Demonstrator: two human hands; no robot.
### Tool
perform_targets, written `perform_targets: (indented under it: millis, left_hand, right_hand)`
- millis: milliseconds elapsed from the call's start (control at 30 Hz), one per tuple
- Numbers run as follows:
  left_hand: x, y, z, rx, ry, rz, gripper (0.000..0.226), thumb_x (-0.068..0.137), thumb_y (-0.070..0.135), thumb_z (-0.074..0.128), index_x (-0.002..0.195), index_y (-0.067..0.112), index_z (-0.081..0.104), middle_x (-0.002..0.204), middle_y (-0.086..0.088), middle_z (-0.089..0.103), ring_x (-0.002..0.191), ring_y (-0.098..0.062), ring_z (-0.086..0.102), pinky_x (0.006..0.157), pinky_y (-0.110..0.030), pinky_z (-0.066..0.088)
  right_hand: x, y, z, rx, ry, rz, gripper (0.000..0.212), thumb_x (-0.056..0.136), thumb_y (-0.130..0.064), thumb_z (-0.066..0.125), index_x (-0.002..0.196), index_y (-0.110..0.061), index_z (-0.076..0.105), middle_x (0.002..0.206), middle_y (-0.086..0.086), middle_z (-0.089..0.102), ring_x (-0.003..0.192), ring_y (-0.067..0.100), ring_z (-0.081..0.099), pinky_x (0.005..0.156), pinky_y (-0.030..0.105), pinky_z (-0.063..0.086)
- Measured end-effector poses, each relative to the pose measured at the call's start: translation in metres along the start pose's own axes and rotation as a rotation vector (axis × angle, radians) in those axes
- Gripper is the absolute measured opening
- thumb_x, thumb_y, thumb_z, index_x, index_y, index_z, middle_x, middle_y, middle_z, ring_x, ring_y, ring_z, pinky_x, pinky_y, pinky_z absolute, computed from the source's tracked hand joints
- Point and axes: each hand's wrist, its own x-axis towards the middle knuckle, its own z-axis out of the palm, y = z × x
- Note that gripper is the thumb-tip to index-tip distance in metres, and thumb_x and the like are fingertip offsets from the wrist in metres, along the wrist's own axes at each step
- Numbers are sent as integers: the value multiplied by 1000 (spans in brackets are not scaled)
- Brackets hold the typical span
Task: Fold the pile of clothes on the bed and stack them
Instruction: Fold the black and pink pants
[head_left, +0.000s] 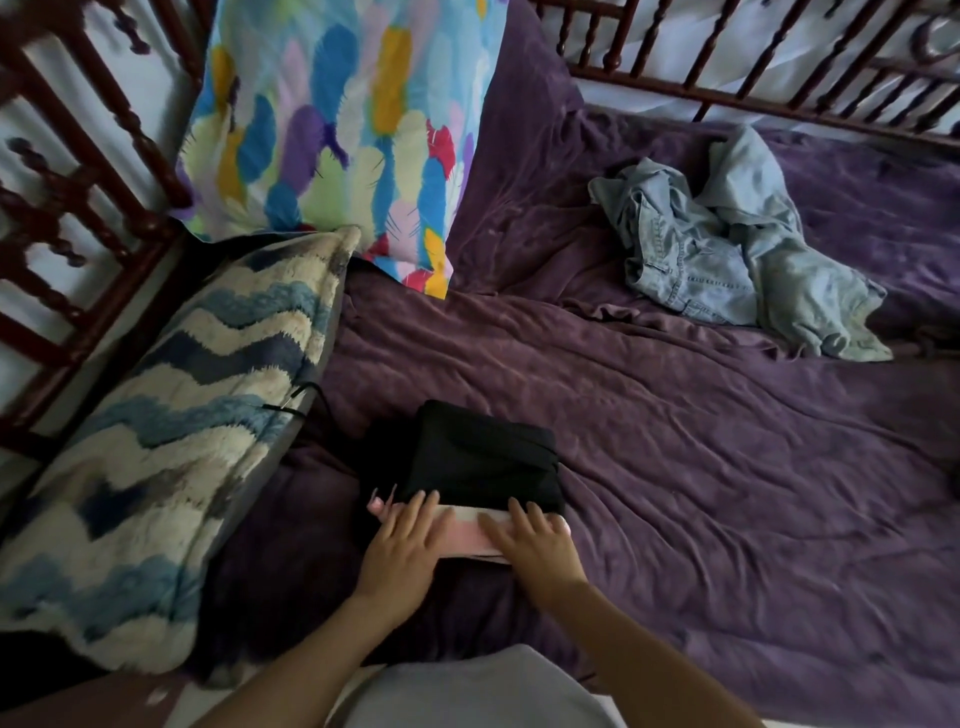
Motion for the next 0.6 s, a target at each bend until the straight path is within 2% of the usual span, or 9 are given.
perform_targets:
  millis: [100,133,167,233,300,333,400,500,600]
  left_hand:
    - [11,-11,-7,8,-15,-27,49,71,18,38,119,18,46,109,-14,69,99,-30,67,80,-41,53]
    - [16,-13,-13,7,-34,-34,47,70,19,46,118,19,49,107,-14,69,96,-30,67,77,-44,54]
    - [22,-15,-17,-4,-62,-39,50,65,23,62,115,20,56,105,-14,70,95,-31,68,75,-48,53]
    - [33,-21,-23,-47,-130,-74,72,37,20,89,106,17,67,98,-13,70,89,-31,68,71,-52,53]
    - [44,-28,-29,-118,-102,-93,85,26,14,93,103,15,59,86,-8,70,78,-28,68,59,-42,55]
    - [48,-30,-33,-143,-65,-70,85,26,13,92,101,15,55,80,-5,69,72,-26,66,52,-35,53]
    - [58,-30,-46,-169,6,-2,74,26,14,92,94,14,62,72,-1,66,63,-23,63,43,-27,47]
    - [83,-16,-72,-155,116,83,57,30,15,92,83,12,70,69,1,65,60,-22,62,41,-25,45]
    - [113,18,-98,-151,192,176,54,29,18,92,78,13,70,67,2,64,59,-22,62,43,-25,46]
  right_hand:
    - [1,4,-9,28,60,6,87,14,-26,89,99,-27,72,77,6,69,57,22,63,45,26,50]
    - [1,5,-14,44,96,-4,84,15,-25,88,97,-26,71,72,2,66,53,20,60,43,24,48]
    - [1,6,-20,60,119,-17,86,15,-24,87,98,-24,67,69,-1,63,52,19,58,42,22,46]
    - [1,12,-28,72,165,-34,86,19,-24,87,98,-23,52,67,-4,60,53,18,57,43,20,44]
    - [2,21,-34,71,213,-36,80,27,-24,86,95,-23,44,68,-5,59,55,18,57,44,20,43]
    - [1,27,-37,74,235,-36,77,30,-22,86,94,-23,44,69,-5,59,56,19,57,45,21,43]
    - [-3,42,-46,59,331,-57,65,40,-21,81,95,-24,46,73,-4,60,59,20,58,45,23,43]
    - [-20,72,-64,54,560,-43,31,64,-25,53,96,-23,54,76,-3,64,60,22,60,45,24,45]
    - [-52,110,-76,8,673,5,32,66,-27,47,97,-23,56,80,-1,67,61,22,62,46,22,46]
